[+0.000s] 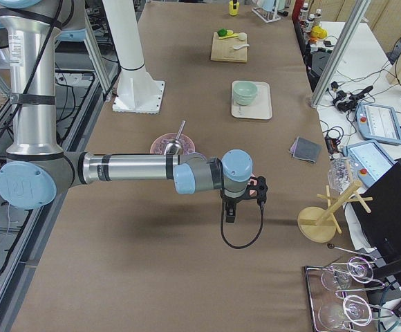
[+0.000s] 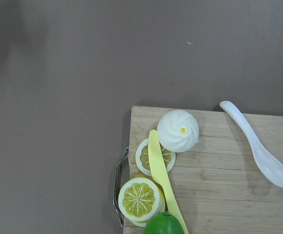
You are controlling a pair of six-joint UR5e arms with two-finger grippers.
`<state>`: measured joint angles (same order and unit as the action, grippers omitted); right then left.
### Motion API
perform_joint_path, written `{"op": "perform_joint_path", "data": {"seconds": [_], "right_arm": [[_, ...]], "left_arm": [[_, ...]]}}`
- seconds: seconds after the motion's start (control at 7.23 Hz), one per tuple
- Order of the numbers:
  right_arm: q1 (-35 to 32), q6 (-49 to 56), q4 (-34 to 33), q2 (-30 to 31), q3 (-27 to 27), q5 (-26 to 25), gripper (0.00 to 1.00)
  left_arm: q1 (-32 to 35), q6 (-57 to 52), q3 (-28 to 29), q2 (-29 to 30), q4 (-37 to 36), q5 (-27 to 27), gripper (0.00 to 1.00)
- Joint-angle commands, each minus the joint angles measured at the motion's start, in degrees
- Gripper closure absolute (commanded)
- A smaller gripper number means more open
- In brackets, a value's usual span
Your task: Stack pink bowl on green and place spoon
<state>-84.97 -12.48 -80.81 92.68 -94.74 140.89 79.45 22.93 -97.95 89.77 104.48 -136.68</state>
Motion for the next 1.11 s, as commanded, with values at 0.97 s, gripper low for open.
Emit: {"op": "perform_joint_path", "data": {"seconds": [0.97], "right_arm": [[11.64, -12.23, 4.43, -8.6, 5.06, -3.42, 0.0]], "left_arm": [[-2.1, 4.05, -0.13, -1.88, 6.79, -0.43, 0.03]]}}
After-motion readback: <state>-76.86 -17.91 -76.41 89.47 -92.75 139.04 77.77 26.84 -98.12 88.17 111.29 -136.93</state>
